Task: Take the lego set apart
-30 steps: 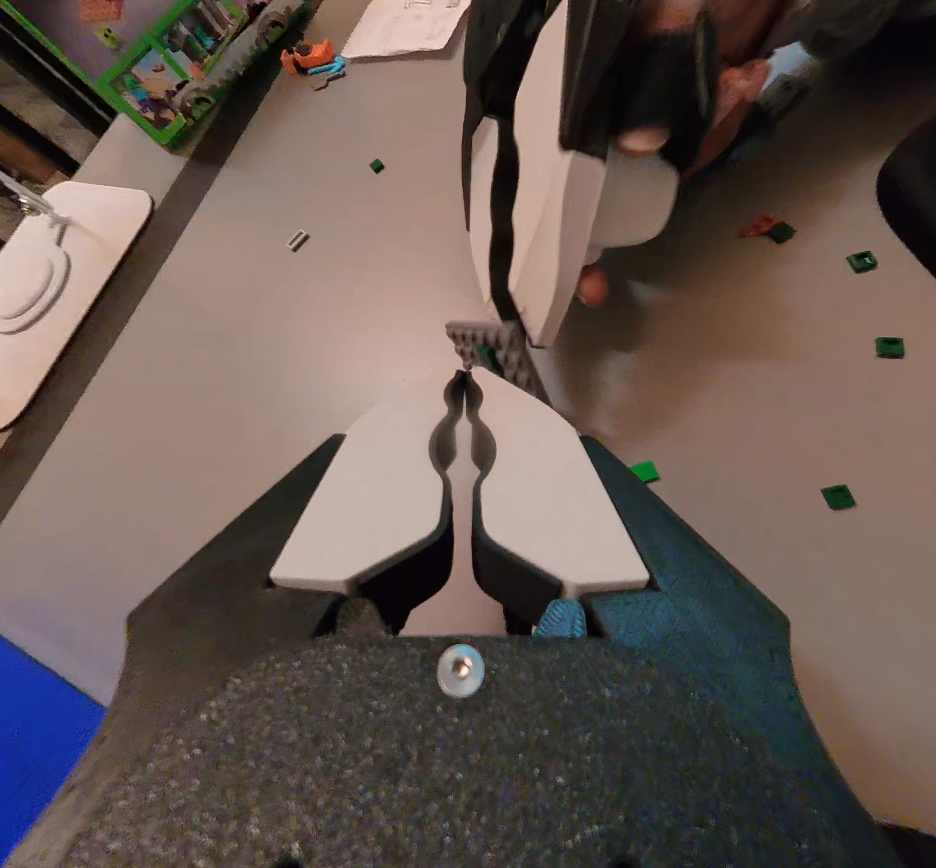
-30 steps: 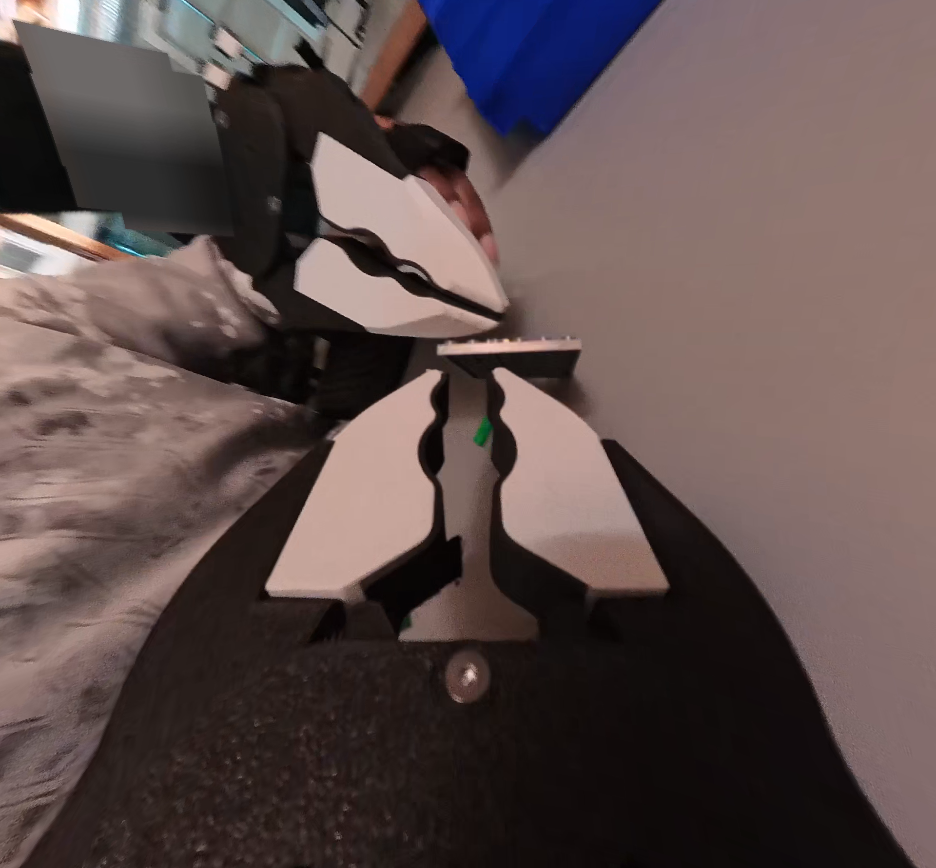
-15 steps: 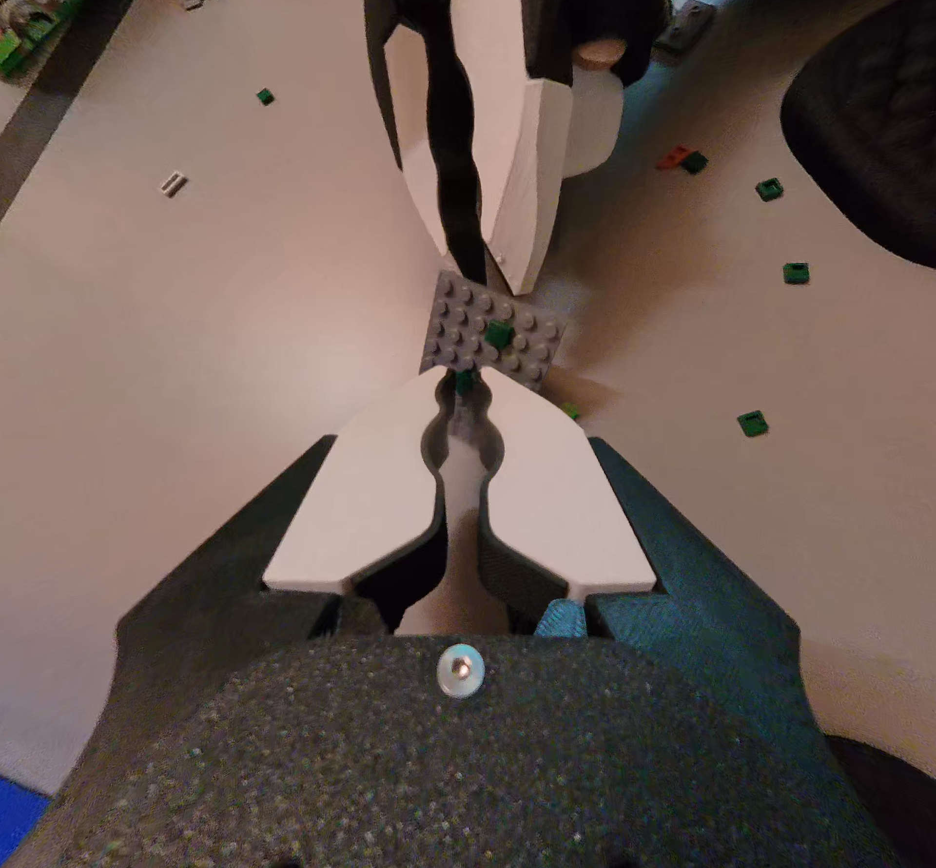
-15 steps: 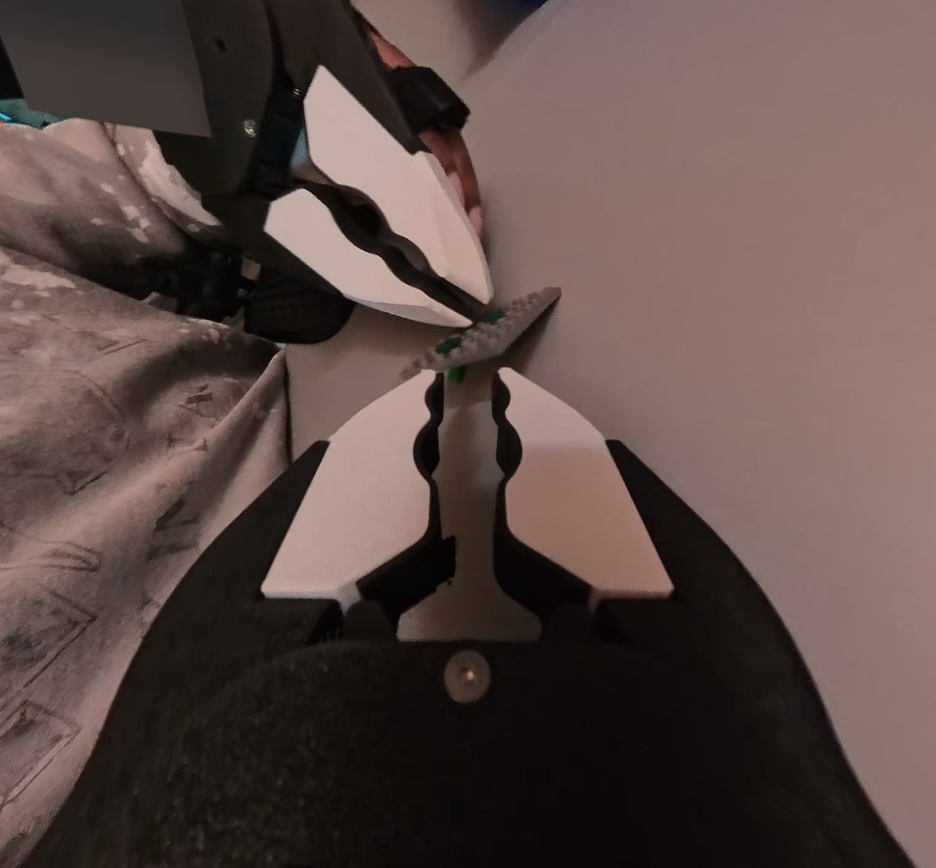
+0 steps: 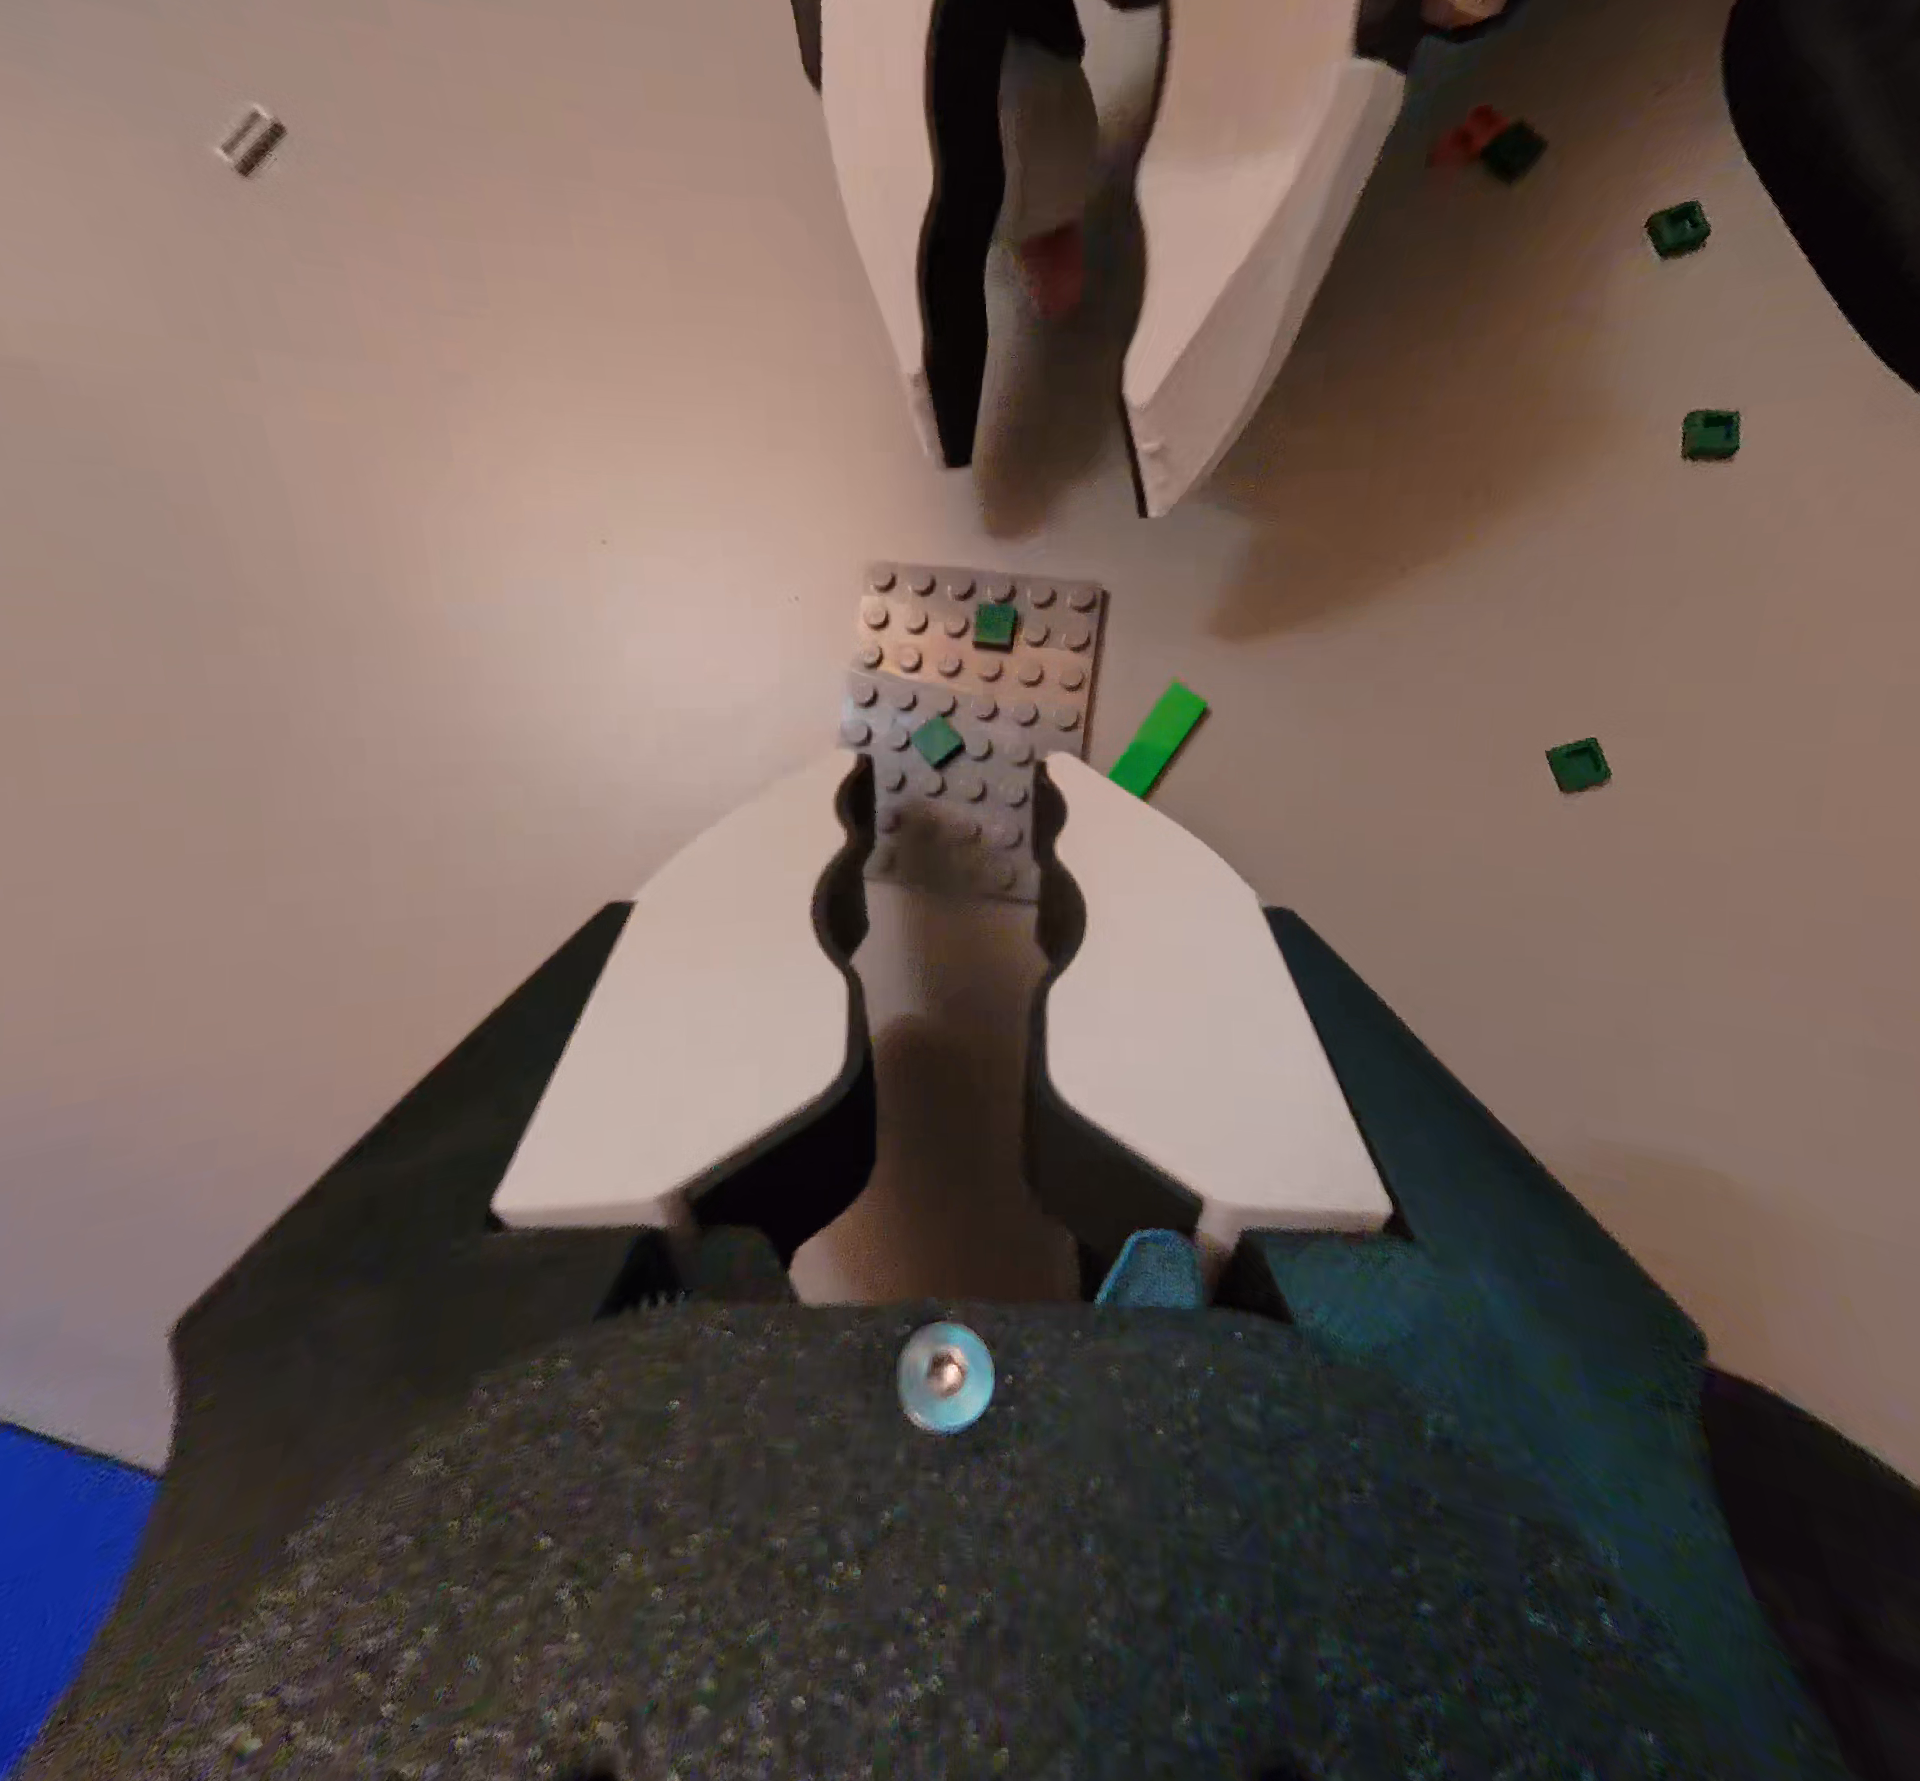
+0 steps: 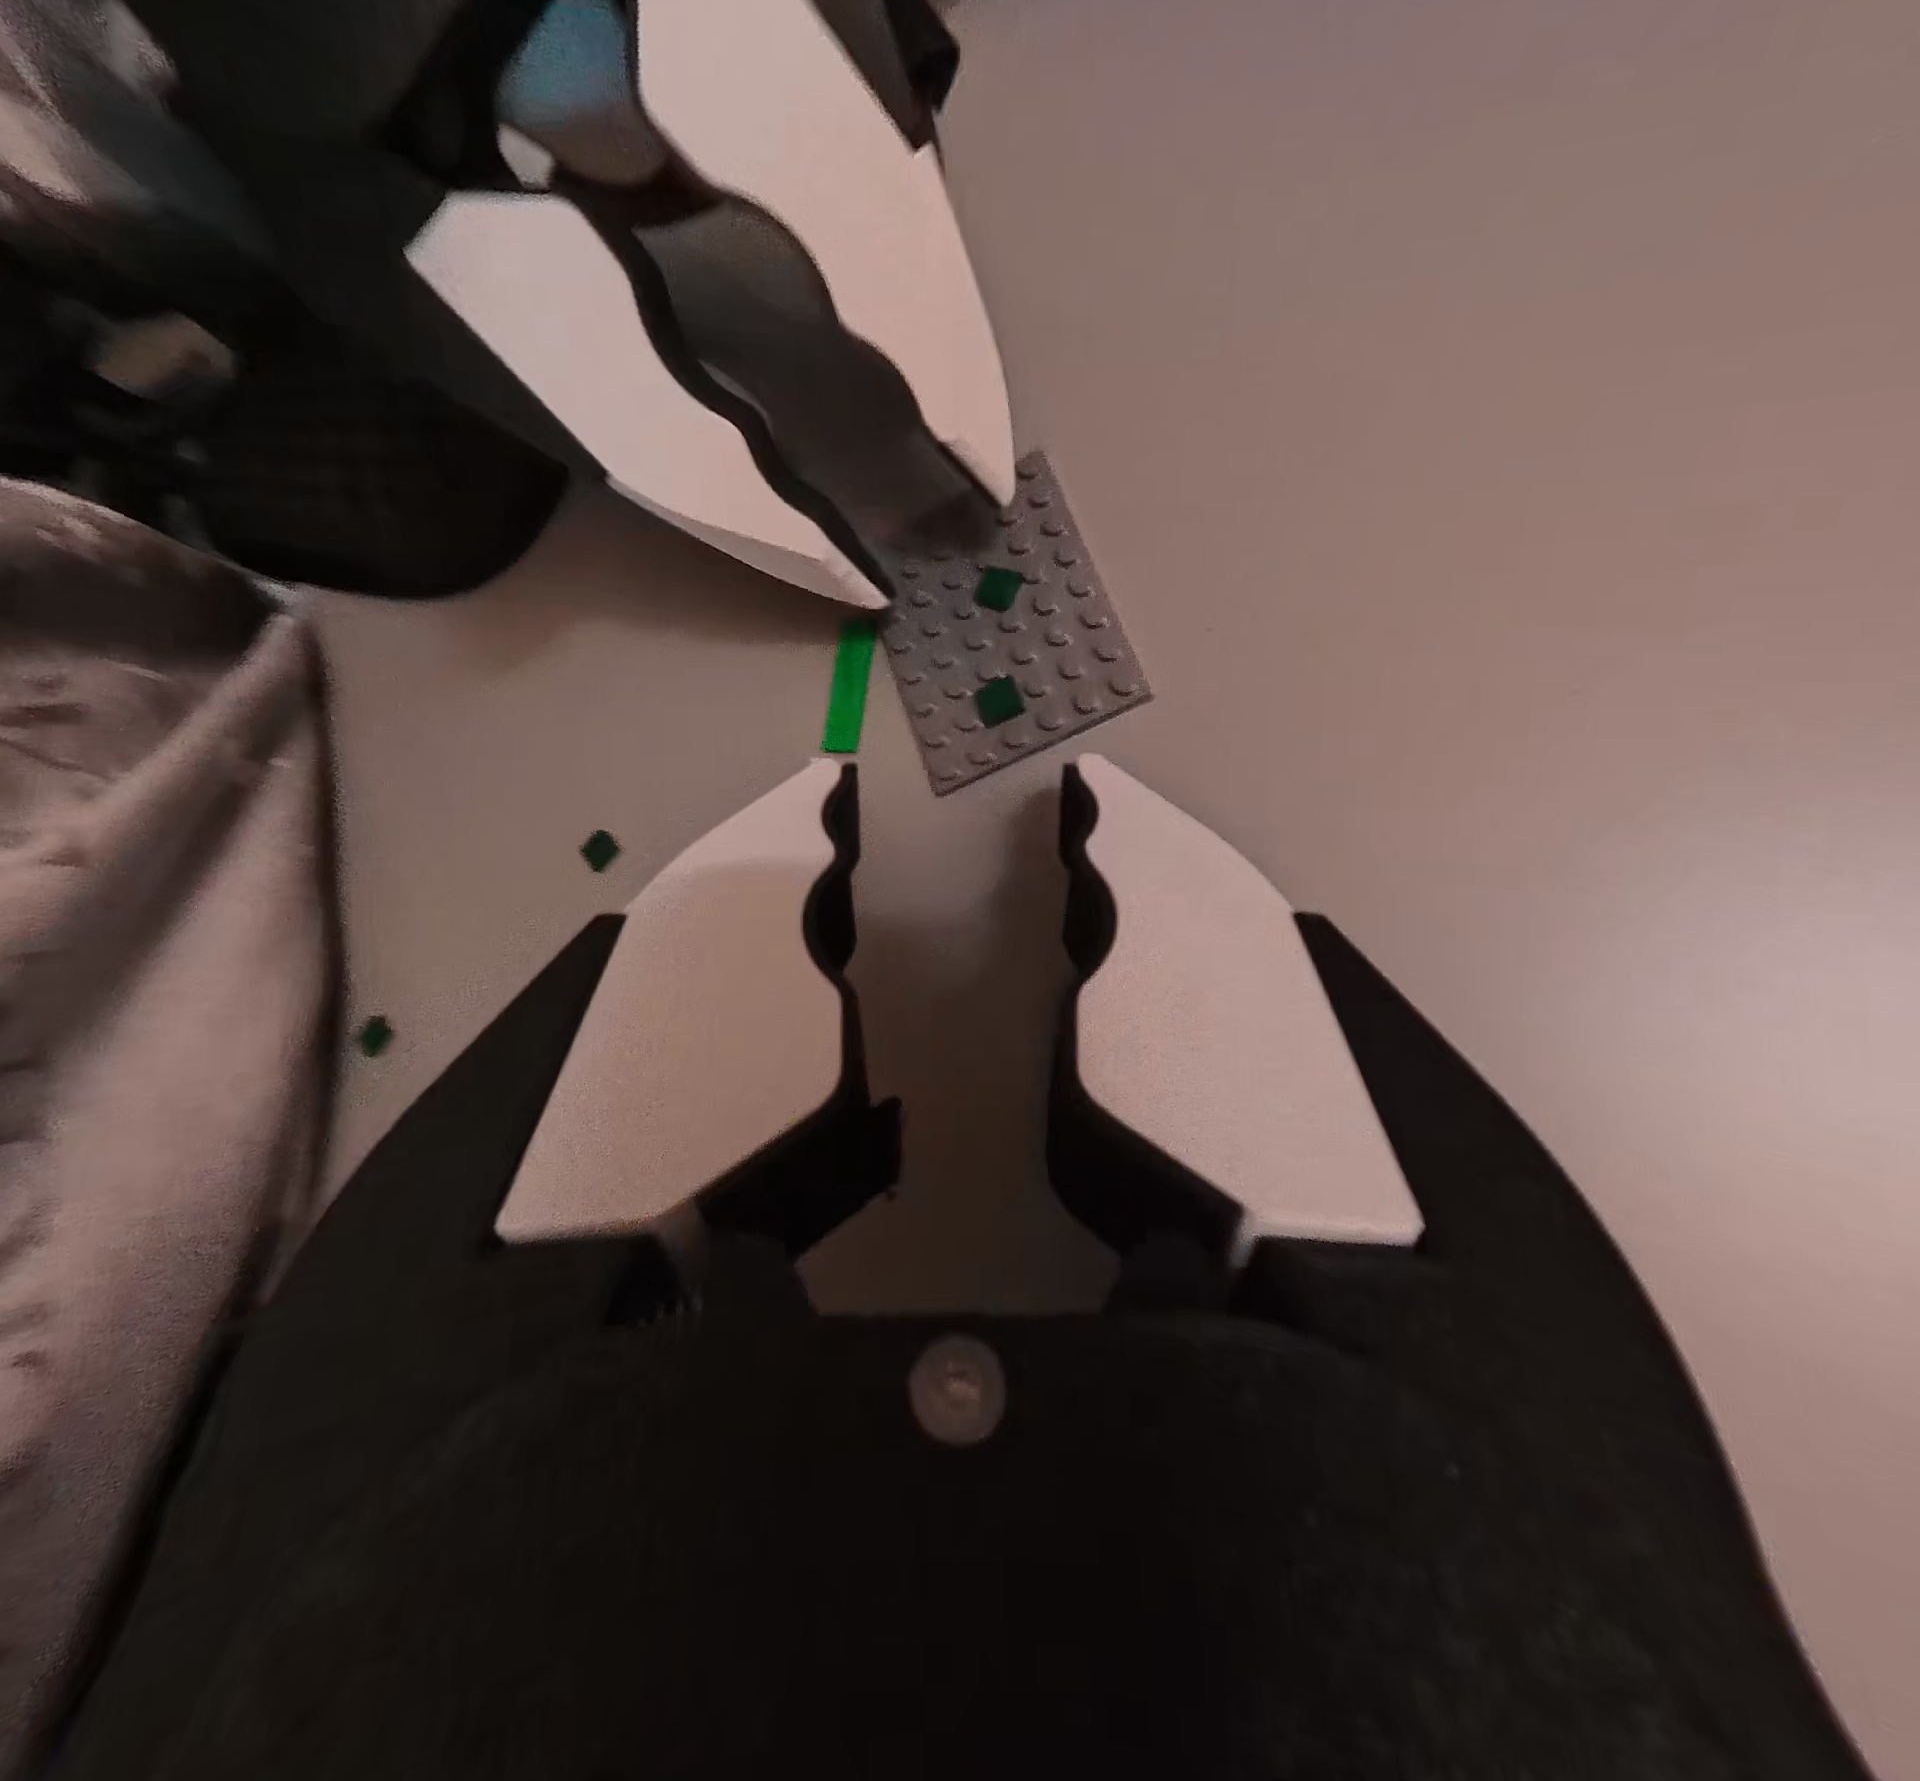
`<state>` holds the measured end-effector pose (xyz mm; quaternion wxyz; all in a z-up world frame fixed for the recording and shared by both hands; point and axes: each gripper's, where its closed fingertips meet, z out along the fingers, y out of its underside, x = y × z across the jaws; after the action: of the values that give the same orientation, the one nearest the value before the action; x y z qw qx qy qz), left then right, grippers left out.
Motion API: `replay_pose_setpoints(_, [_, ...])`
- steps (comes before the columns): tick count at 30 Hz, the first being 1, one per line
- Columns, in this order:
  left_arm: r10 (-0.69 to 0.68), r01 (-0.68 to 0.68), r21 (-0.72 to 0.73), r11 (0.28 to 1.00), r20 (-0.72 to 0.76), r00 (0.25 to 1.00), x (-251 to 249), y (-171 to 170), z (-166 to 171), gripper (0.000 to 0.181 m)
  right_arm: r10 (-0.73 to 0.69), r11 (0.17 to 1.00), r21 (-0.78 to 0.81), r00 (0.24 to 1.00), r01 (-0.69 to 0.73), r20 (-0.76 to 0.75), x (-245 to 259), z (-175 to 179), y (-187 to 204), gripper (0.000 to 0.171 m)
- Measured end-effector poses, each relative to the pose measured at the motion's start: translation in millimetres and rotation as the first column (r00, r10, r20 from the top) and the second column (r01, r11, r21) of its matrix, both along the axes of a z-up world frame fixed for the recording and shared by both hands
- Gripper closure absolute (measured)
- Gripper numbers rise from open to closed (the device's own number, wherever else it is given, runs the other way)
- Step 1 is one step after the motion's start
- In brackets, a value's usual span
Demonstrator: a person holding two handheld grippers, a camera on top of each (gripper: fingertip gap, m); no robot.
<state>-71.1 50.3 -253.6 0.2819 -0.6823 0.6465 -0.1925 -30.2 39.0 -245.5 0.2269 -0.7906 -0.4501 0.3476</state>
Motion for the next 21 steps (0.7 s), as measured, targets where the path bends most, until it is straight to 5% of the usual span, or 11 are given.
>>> replay_pose_setpoints(8, [-0.049, 0.037, -0.113, 0.993, -0.106, 0.993, -0.5, -1.9, -11.4, 0.131, 0.054, 0.985, 0.158, 0.995, -0.066, 0.082, -0.4, -7.0, -0.1, 0.120])
replay_pose_setpoints(13, [-0.089, 0.073, -0.119, 0.990, -0.131, 0.987, 2.2, 4.0, -11.3, 0.144, 0.037, 0.988, 0.148, 0.996, -0.048, 0.075, 2.4, -7.0, 3.0, 0.120])
replay_pose_setpoints(14, [-0.091, 0.080, -0.082, 0.993, -0.140, 0.986, 2.2, 6.5, -11.0, 0.179, 0.031, 0.989, 0.141, 0.997, -0.041, 0.070, 3.2, -6.6, 3.7, 0.120])
replay_pose_setpoints(18, [-0.066, 0.065, -0.014, 0.998, -0.102, 0.993, 3.6, 10.6, -12.1, 0.179, 0.007, 0.992, 0.128, 0.998, -0.014, 0.059, 7.1, -6.2, 7.3, 0.120])
replay_pose_setpoints(21, [-0.053, 0.054, 0.003, 0.999, -0.098, 0.994, 0.6, 12.0, -10.6, 0.161, 0.002, 0.991, 0.134, 0.998, -0.010, 0.063, 8.7, -6.5, 9.6, 0.120])
